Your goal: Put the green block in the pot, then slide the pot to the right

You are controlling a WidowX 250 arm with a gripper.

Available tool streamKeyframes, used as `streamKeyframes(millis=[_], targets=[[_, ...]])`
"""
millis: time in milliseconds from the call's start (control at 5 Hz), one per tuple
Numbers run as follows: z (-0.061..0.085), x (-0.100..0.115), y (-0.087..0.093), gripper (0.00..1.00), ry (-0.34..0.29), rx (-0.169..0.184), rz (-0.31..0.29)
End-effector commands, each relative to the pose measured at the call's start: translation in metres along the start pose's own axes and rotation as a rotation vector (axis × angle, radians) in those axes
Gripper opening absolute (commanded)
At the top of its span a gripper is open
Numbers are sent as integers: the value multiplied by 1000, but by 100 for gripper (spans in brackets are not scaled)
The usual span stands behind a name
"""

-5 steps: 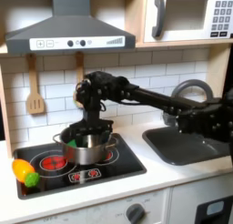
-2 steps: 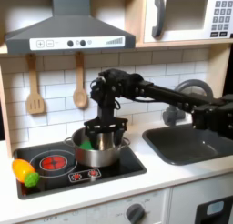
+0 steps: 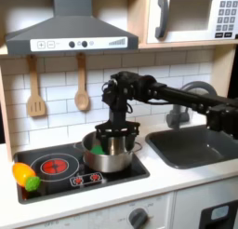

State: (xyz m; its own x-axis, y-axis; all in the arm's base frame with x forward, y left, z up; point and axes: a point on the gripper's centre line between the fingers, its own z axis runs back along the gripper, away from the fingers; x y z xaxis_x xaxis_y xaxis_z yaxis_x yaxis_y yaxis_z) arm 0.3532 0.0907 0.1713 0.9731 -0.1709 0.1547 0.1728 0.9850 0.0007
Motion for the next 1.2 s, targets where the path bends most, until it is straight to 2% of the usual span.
streamKeyframes(millis=[0,200,400,1000], targets=[[2,-5,-23,100,-3,-3,-34],[3,-6,-29,100,-6,-5,-41],[7,-8,-33,100,30,13,-38],[5,-10,-35,100,36,7,-41]])
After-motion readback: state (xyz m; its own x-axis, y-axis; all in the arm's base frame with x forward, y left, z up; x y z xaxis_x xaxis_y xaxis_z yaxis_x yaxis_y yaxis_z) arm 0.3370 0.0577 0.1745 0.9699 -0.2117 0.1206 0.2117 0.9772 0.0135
